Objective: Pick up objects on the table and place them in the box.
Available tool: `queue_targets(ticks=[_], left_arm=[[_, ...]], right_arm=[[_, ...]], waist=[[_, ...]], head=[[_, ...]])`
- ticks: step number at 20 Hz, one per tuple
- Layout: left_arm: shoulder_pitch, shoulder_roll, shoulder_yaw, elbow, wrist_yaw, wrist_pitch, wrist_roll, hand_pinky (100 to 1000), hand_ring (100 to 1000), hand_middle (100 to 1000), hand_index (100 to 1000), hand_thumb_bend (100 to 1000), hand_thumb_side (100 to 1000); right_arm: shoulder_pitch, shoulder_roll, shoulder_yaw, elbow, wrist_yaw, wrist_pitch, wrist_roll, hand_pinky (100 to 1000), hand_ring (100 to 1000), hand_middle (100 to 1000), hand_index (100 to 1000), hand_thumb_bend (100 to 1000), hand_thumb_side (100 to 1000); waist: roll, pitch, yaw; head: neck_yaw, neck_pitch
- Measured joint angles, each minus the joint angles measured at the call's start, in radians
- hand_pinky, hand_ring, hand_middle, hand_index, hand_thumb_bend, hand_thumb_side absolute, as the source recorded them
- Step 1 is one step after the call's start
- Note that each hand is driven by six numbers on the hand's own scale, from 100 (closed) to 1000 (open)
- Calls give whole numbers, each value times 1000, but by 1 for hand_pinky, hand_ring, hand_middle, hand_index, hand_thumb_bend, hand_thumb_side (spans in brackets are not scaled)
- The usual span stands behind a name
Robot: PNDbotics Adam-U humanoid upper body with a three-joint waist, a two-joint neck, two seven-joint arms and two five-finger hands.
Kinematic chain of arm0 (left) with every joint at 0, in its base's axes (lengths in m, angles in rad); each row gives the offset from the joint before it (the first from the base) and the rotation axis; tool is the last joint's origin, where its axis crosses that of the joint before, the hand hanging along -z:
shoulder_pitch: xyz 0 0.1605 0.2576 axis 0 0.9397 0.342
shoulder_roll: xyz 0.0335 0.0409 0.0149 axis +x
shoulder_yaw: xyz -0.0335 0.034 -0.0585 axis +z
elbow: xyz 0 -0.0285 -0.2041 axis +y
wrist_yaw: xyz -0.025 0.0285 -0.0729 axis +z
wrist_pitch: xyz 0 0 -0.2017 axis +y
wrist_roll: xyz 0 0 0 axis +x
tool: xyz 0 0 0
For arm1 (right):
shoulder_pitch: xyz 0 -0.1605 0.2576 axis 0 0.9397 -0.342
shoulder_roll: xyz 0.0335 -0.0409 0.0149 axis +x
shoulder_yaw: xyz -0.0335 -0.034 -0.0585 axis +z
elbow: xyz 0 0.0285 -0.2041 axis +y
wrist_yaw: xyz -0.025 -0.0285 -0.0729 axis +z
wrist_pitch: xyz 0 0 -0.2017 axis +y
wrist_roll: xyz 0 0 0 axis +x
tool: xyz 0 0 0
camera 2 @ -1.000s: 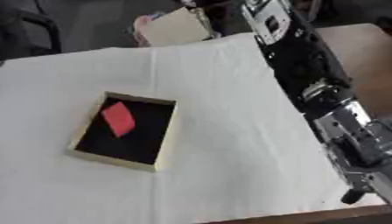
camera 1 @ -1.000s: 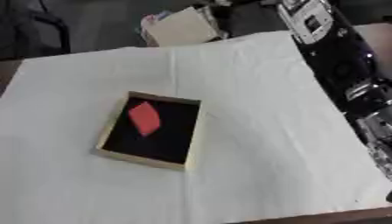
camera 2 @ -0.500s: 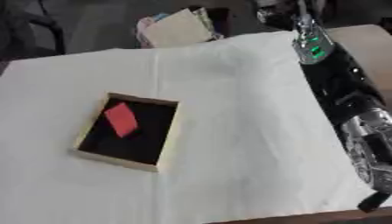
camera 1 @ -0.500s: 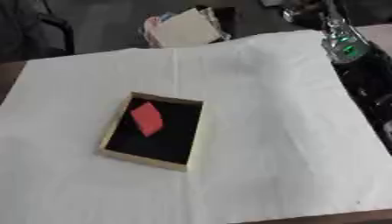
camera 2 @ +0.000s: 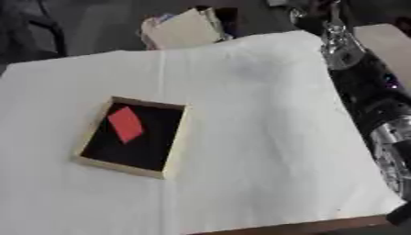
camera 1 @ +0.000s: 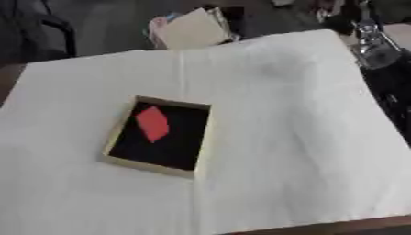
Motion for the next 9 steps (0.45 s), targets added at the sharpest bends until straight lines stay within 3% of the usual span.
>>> queue_targets(ticks=[9], left_arm=[[7,10,0,4,1,4,22,807,750,752,830,418,481]], right_arm=[[18,-16,0,2,-22,0,-4,538,701,719,888,384,419]], waist=[[-3,-6,-17]], head=[[20,6]])
